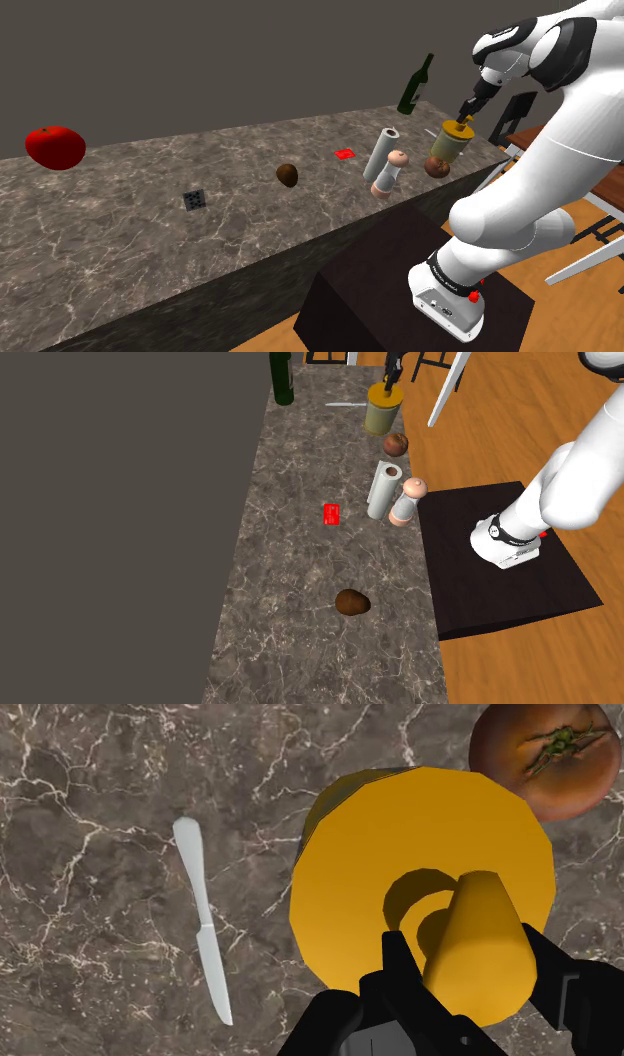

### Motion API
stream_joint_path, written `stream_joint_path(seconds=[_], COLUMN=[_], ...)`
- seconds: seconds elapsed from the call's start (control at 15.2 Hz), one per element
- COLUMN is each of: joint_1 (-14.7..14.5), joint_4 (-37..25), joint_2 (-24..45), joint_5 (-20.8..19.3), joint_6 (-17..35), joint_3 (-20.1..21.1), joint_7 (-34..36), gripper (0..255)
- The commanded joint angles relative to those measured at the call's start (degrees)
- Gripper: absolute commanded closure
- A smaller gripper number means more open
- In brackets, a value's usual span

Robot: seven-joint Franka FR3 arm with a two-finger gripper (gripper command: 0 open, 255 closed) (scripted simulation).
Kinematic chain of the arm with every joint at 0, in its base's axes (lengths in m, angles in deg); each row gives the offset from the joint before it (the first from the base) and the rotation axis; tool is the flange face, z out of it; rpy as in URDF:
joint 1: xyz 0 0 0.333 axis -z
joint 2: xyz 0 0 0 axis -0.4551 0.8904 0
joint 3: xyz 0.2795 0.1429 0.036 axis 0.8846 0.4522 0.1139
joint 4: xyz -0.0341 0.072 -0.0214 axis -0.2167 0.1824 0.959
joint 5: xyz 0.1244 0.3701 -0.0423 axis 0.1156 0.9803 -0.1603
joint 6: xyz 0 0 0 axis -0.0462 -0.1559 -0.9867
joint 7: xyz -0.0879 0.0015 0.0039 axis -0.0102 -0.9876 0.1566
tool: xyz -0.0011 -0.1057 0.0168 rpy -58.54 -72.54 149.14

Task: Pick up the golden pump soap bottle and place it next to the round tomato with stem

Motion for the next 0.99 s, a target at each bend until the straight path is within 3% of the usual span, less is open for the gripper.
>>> stream_joint_path(seconds=[0.0, 0.73, 0.79, 0.92], joint_1=[0.02, 0.09, 0.08, 0.09], joint_4=[0.92, 2.08, 2.1, 2.1], joint_2=[0.45, 1.11, 1.1, 1.1], joint_5=[0.29, 0.7, 0.7, 0.7], joint_6=[1.39, 3.13, 3.14, 3.14], joint_3=[0.06, 0.15, 0.15, 0.15], joint_7=[-0.2, -0.52, -0.51, -0.52], gripper=[255, 255, 0, 0])
